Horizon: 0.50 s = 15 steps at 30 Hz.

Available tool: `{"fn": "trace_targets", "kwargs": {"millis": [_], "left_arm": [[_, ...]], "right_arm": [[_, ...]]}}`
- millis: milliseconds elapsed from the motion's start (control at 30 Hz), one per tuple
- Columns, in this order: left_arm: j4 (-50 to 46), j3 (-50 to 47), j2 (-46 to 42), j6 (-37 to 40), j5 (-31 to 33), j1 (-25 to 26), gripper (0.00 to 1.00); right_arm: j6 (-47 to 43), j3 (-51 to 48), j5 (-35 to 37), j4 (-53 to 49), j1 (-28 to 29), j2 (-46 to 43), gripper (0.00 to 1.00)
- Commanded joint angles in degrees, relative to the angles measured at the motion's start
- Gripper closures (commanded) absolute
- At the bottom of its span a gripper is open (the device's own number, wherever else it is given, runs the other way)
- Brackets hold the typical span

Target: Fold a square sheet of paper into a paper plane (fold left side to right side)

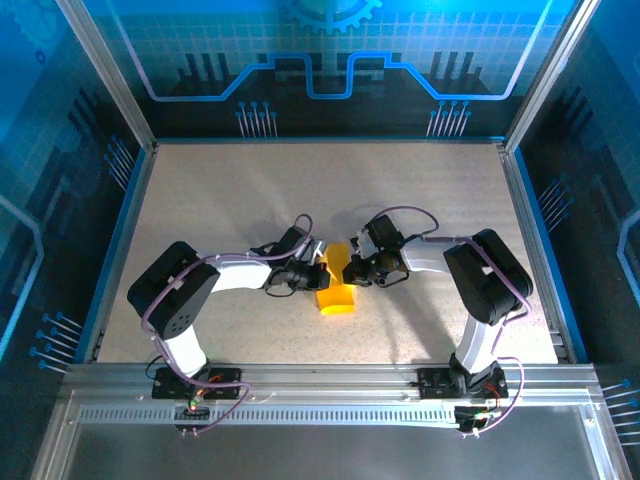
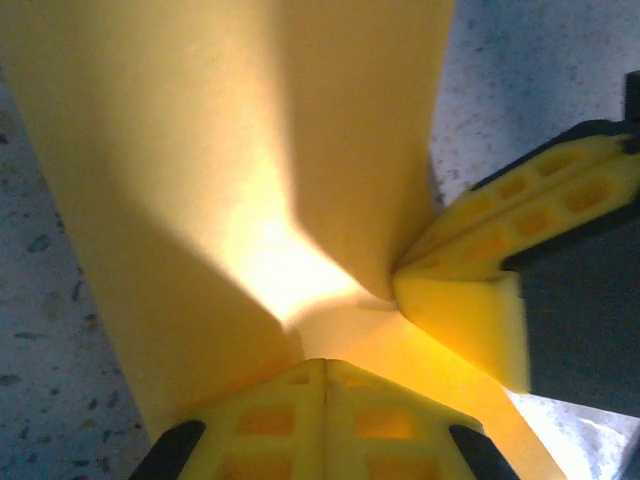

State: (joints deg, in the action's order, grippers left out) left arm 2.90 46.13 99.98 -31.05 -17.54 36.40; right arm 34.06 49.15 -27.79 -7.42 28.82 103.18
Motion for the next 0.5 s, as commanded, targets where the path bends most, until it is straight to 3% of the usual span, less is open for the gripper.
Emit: {"fn": "trace_targets", "kwargs": {"millis": [0, 467], "left_arm": [[-1.33, 0.81, 0.96, 1.32, 1.61, 0.33, 0.99], [-3.07, -0.27, 2.06, 1.51, 3.98, 0.8, 1.0]], "right_arm": [[-0.05, -1.93, 8.51, -5.06, 1.06, 3.17, 1.0], [3.9, -0.13, 2.27, 3.48, 1.59, -2.24, 1.0]]}}
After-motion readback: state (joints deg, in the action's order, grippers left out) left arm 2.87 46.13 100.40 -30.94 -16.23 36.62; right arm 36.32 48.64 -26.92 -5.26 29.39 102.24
